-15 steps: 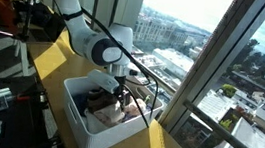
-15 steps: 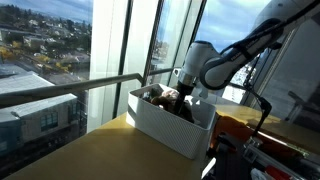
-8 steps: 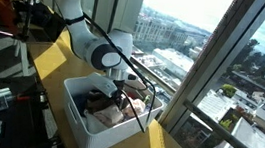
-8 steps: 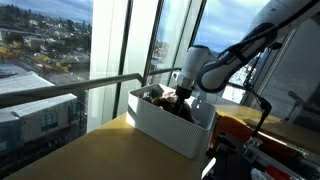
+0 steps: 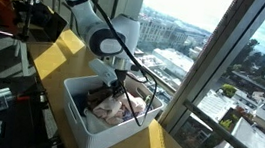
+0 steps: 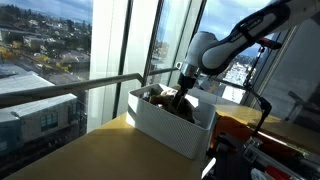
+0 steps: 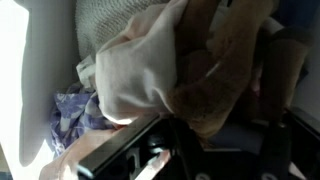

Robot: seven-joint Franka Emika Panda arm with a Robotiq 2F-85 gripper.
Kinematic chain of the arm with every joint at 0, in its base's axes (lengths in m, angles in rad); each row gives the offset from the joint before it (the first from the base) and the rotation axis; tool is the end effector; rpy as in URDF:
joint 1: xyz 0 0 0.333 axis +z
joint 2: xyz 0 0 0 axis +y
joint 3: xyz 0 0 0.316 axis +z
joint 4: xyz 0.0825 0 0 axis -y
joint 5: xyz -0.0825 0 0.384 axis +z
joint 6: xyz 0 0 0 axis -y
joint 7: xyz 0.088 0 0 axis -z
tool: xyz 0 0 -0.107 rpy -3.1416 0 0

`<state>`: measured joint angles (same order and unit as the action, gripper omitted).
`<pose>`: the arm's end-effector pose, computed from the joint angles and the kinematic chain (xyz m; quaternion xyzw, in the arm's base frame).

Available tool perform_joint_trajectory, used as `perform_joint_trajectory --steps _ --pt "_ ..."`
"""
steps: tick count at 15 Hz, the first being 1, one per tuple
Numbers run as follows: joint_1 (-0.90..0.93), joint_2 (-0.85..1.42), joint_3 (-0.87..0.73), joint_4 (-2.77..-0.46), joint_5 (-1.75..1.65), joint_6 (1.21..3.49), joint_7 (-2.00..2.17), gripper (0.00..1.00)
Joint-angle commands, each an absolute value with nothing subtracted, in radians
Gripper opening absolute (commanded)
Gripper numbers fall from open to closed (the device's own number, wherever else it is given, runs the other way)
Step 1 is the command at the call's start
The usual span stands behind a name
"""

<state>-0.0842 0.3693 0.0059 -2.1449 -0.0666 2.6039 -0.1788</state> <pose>0.5787 -0.0440 0.2368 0.9958 0.0777 0.0423 0.0229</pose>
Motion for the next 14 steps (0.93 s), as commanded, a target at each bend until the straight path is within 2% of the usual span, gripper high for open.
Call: perform_joint_trajectory --steps 1,8,14 --pt "-0.108 0.231 0.054 -2.193 0.041 2.514 -0.242 0.0" --pt "-0.046 -0.039 0.052 -2.172 0.13 2.355 -0.254 0.0" --pt "0.106 -0.166 0.112 -2.065 0.115 2.297 -0.222 0.0"
